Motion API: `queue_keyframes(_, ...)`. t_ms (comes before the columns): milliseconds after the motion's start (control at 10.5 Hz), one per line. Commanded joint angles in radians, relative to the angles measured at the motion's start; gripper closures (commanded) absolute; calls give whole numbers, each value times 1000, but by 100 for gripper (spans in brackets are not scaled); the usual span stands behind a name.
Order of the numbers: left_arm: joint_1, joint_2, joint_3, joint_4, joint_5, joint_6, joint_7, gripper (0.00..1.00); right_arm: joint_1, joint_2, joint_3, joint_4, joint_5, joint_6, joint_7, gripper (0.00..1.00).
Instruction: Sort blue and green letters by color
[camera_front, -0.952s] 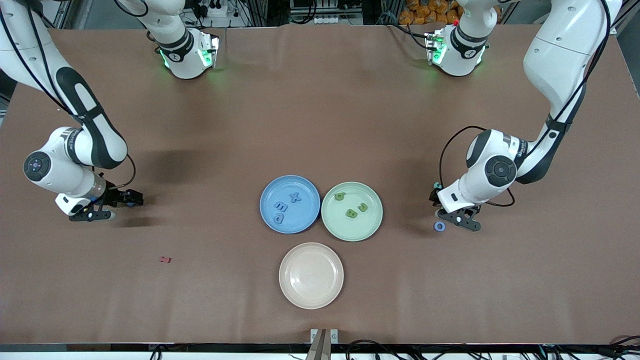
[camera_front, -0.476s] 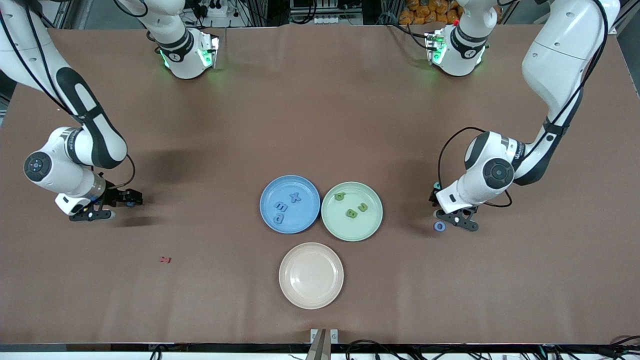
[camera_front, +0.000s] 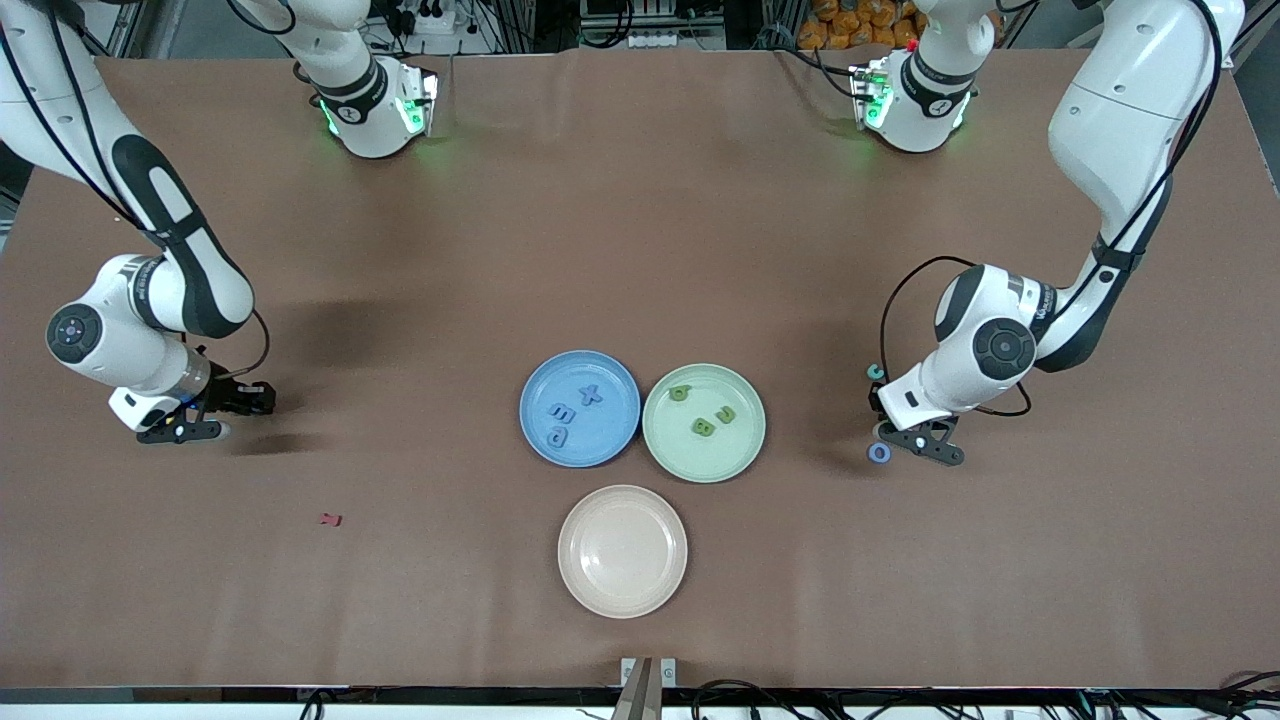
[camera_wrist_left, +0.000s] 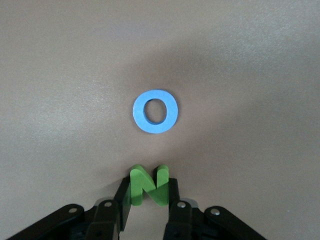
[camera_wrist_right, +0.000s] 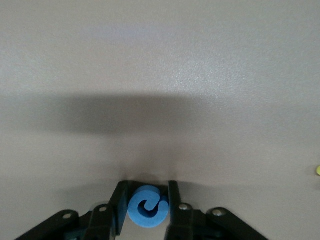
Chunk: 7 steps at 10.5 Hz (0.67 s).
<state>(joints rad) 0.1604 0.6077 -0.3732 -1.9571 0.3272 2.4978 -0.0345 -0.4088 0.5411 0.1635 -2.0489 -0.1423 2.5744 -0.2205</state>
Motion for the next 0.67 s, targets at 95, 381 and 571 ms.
queue_keyframes(95, -38, -52, -27, 4, 20, -5, -91, 100, -18, 11, 16, -2, -19, -5, 7, 100)
queue_keyframes(381, -102, -88, -87, 35, 9, -30, -230, 100, 14, -12, 39, 42, -14, -75, 88, 100)
queue_keyframes(571, -200, -78, -113, 84, 7, -30, -414, 100, 111, -3, 63, 163, -7, -208, 238, 100)
